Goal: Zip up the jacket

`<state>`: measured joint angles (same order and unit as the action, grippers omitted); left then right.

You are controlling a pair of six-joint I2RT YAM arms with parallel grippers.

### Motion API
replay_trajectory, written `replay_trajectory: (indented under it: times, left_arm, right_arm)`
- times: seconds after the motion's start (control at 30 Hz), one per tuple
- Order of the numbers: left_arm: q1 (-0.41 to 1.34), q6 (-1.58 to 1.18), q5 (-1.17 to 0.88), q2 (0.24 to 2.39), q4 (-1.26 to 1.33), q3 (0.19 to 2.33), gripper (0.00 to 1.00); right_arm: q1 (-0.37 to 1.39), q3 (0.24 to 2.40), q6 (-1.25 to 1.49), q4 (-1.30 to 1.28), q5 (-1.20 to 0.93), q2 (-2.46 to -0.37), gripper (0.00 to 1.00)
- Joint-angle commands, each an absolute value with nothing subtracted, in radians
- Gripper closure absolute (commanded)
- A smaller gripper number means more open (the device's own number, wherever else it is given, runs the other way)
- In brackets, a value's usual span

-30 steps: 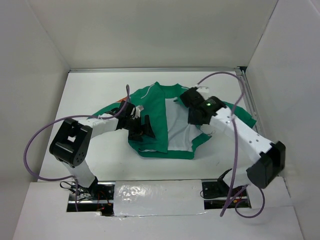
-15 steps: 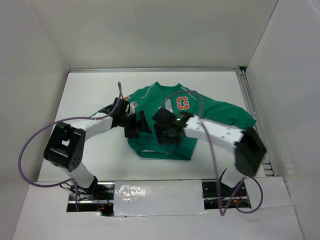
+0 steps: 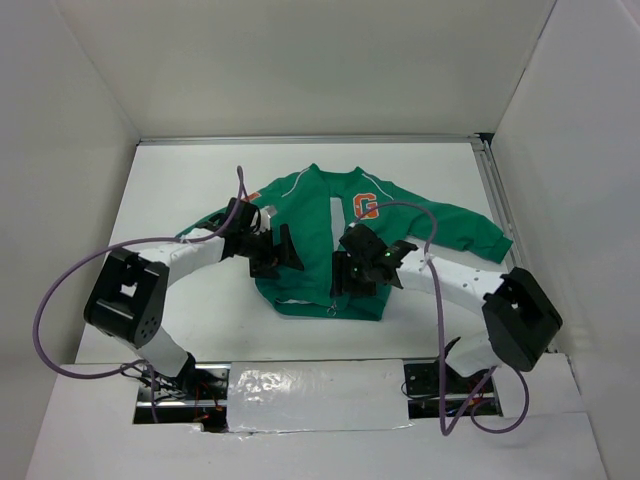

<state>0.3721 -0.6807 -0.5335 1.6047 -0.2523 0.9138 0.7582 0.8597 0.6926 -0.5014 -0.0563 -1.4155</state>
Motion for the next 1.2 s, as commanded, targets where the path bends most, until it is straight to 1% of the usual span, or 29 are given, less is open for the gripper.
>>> replay_trajectory:
  times: [0.0, 0.2, 0.37, 0.6, 0.83, 0.9, 0.97, 1.17]
  left_arm:
    - [0.379, -0.655, -0.560, 1.557, -0.233, 0.899, 0.01]
    - [0.382, -0.649, -0.551, 1.559, -0.236, 0.899, 0.01]
    - [0.380, -0.646, -0.551, 1.554, -0.236, 0.902, 0.01]
    - [0.383, -0.643, -0.545, 1.566, -0.241, 0.913, 0.01]
    - [0.383, -0.637, -0.546, 1.568, -0.238, 0.914, 0.01]
    - [0.383, -0.635, -0.540, 1.562, -0.241, 0.913, 0.01]
    - [0.383, -0.635, -0.545, 1.557, -0.238, 0.911, 0.01]
    - [0.383, -0.626, -0.545, 1.560, -0.236, 0.914, 0.03]
  right_arm:
    - [0.732, 0.842, 0.722, -0.373, -0.083, -1.453, 0.37]
    - [0.707, 0.818, 0.730, -0.347, -0.083, -1.494, 0.39]
    - [0.709, 0.758, 0.741, -0.334, -0.098, -1.456, 0.39]
    - [0.710, 0.696, 0.742, -0.321, -0.117, -1.339, 0.38]
    - [0.704, 0.680, 0.729, -0.288, -0.135, -1.368, 0.38]
    - [0.689, 0.673, 0.729, -0.278, -0.132, -1.379, 0.41]
    - [0.680, 0.670, 0.727, -0.262, -0.144, -1.385, 0.48]
    - [0.647, 0.650, 0.716, -0.253, -0.150, -1.393, 0.49]
